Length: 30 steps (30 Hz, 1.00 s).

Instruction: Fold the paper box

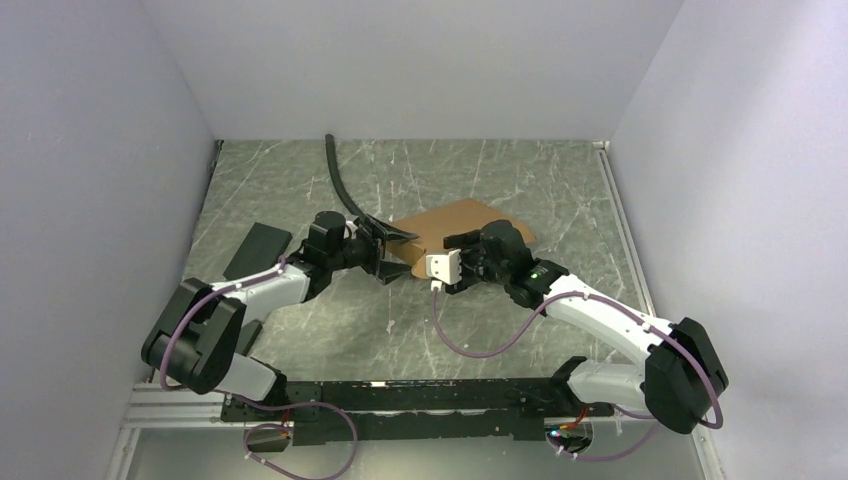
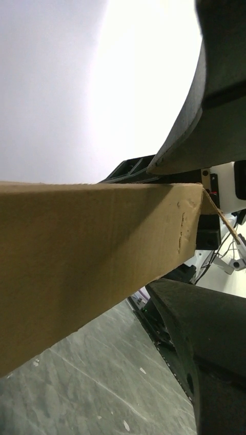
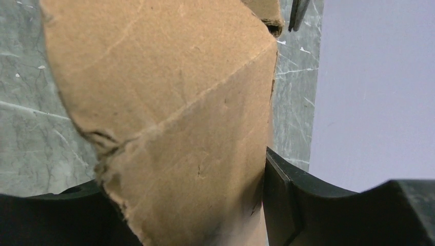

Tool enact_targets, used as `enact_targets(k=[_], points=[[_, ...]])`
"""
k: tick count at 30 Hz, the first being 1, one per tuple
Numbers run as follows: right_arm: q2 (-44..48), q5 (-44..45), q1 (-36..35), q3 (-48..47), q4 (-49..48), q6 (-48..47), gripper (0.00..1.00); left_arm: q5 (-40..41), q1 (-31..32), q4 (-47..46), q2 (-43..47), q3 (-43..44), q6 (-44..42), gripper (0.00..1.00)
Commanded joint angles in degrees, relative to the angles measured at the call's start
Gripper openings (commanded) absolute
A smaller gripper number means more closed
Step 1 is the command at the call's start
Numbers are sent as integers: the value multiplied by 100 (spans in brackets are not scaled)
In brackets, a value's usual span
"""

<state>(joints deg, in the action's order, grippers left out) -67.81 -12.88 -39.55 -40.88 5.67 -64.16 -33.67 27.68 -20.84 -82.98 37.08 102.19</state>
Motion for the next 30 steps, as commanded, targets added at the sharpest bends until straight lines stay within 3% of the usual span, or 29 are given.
enact_targets(k=[1, 6, 11, 16, 21, 28, 30], points=[[111, -267, 68, -211, -25, 504, 57, -100, -55, -420, 362, -171, -38, 80], [206, -686, 356, -510, 246, 1029, 55, -102, -228, -145, 821, -305, -559, 83], [263, -1241, 771, -911, 598, 1621, 55, 50, -614, 542, 1769, -265, -1817, 85], [235, -1587, 1132, -1487, 907, 2544, 54, 973, -797, 1755, 3085, 51, -3581, 90], [-107, -2319, 1823, -2261, 1043, 4245, 52, 1326, -808, 2438, 3658, 137, -4369, 92], [-985, -3737, 2994, -2690, 557, 7325, 50, 1154, -808, 1809, 3814, -506, -4377, 92], [-1385, -4257, 3405, -2447, -158, 8711, 50, 1026, -810, 1407, 3837, -808, -4271, 92]])
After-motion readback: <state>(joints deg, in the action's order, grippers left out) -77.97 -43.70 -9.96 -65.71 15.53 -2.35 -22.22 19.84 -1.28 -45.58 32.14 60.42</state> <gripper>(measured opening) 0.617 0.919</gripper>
